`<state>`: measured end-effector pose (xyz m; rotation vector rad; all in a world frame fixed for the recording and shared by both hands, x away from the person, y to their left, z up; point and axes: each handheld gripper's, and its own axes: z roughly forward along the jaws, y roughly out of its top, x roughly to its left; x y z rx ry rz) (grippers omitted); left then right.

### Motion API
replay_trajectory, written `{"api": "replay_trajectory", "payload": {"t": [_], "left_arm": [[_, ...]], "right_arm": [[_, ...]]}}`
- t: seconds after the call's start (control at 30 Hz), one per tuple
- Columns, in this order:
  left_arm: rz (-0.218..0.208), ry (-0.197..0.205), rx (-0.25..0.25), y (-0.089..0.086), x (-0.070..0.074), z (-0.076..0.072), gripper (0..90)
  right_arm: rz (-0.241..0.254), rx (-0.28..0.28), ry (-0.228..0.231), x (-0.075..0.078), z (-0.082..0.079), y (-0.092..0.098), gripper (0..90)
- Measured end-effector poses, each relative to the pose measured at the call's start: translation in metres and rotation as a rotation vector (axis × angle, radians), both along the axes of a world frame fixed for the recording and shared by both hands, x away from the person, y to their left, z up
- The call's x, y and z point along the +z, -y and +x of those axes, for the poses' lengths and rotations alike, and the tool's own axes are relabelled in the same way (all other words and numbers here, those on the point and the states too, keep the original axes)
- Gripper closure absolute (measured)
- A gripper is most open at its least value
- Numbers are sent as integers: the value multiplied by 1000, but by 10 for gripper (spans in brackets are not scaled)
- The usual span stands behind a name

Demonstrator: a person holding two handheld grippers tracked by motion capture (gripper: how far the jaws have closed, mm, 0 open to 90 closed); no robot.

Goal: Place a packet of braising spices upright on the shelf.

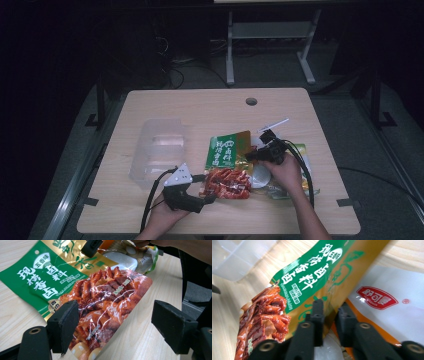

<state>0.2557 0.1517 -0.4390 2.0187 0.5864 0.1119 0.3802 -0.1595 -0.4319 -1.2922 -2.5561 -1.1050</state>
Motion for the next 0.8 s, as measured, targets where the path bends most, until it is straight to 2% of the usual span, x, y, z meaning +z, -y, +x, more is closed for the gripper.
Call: {"api": "replay_trajectory", "payload": {"t": [0.17,0.3,0.37,0.63,0.77,0.8], "left_arm": [[0,0,0,1,-1,0,218],[-5,-2,6,0,0,1,218],[-3,-1,7,-1,0,1,218],[-20,-4,28,-2,3,4,217],[-25,-2,39,-2,6,6,217],[-23,-1,46,-2,8,6,217]], "right_arm": [[34,3,11,0,-3,2,892],[37,17,32,4,-6,1,896],[23,29,51,5,-7,0,897],[56,46,99,17,-14,-1,900],[75,57,153,30,-22,2,900],[75,57,153,30,-22,2,900]]}}
